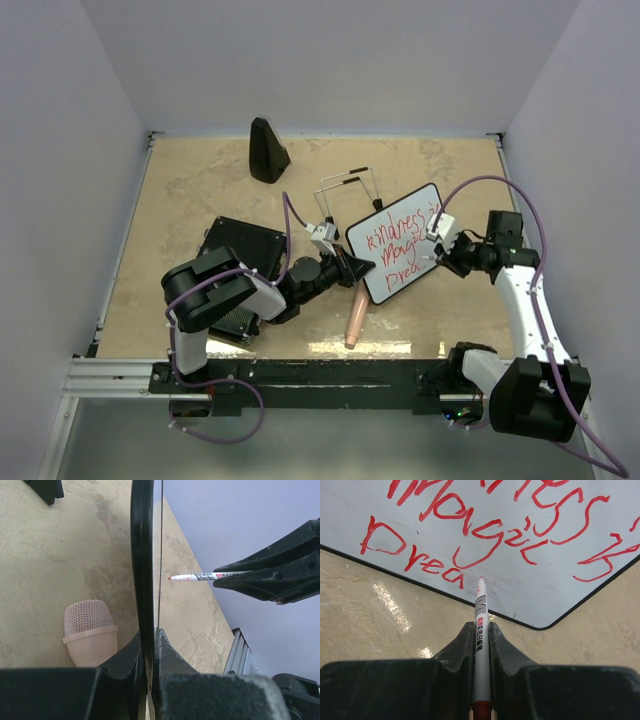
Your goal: Write a sentence on the whiteboard
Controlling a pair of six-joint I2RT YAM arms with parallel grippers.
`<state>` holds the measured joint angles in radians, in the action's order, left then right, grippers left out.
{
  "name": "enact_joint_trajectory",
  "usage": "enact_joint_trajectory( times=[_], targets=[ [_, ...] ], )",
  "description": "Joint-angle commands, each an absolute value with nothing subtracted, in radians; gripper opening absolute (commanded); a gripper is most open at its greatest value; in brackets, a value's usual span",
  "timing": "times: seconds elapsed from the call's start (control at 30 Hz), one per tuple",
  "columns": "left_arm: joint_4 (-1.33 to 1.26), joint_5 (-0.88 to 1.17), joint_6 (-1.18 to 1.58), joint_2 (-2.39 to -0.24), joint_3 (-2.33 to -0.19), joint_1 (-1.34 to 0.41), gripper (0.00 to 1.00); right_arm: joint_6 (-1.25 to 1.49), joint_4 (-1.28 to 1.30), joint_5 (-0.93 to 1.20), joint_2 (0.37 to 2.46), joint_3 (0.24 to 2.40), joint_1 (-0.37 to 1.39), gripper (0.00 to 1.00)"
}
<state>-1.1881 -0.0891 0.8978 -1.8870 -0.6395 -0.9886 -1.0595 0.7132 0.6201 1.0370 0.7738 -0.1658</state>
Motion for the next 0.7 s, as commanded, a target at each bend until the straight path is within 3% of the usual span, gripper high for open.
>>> enact_joint_trajectory(
  times=[0.0, 0.67],
  targets=[
    [-1.285, -0.077, 0.865, -1.855, -0.634, -0.991, 0.00, -1.115, 0.742, 0.670, 1.061, 0.775, -0.173, 0.00],
    [-1.289, -0.075, 0.865, -1.858, -0.638, -0.991, 0.00, -1.109, 0.683, 0.638, 1.124, 0.753, -0.173, 0.00]
  ],
)
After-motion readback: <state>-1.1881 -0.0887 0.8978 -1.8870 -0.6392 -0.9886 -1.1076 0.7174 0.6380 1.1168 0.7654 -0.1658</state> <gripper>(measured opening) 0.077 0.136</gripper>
